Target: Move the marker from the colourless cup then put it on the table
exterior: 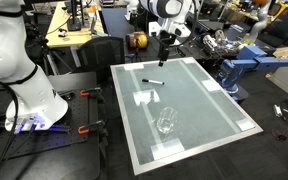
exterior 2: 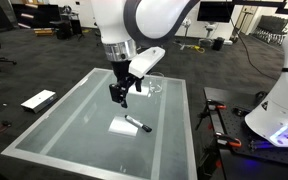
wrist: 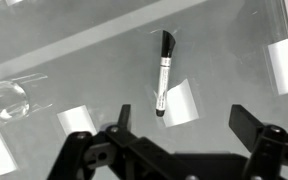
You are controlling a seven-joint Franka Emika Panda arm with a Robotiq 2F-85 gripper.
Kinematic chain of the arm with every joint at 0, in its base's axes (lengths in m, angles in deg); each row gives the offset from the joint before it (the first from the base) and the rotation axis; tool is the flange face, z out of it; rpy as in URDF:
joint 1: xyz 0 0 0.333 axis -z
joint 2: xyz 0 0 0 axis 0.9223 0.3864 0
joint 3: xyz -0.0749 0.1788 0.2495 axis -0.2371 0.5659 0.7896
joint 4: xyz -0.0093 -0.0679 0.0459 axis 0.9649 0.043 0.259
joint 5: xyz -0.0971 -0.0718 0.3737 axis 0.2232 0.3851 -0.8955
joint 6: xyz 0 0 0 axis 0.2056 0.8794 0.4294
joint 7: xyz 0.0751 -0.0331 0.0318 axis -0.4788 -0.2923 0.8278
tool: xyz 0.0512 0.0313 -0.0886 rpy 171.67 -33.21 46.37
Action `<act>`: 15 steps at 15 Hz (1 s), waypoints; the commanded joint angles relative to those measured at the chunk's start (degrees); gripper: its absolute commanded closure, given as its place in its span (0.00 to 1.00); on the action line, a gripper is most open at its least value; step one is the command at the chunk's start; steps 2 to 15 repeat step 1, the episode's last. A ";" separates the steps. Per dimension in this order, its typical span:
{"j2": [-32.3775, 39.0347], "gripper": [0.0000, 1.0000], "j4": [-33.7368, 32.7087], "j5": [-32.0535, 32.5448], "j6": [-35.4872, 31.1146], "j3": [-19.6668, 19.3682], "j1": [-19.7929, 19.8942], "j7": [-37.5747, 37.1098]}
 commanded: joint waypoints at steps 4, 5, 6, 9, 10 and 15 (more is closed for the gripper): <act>0.01 0.00 -0.13 -0.04 0.18 -0.04 -0.04 0.03; 0.01 0.00 -0.13 -0.04 0.18 -0.04 -0.04 0.03; 0.01 0.00 -0.13 -0.04 0.18 -0.04 -0.04 0.03; 0.01 0.00 -0.13 -0.04 0.18 -0.04 -0.04 0.03; 0.01 0.00 -0.13 -0.04 0.18 -0.04 -0.04 0.03; 0.01 0.00 -0.13 -0.04 0.18 -0.04 -0.04 0.03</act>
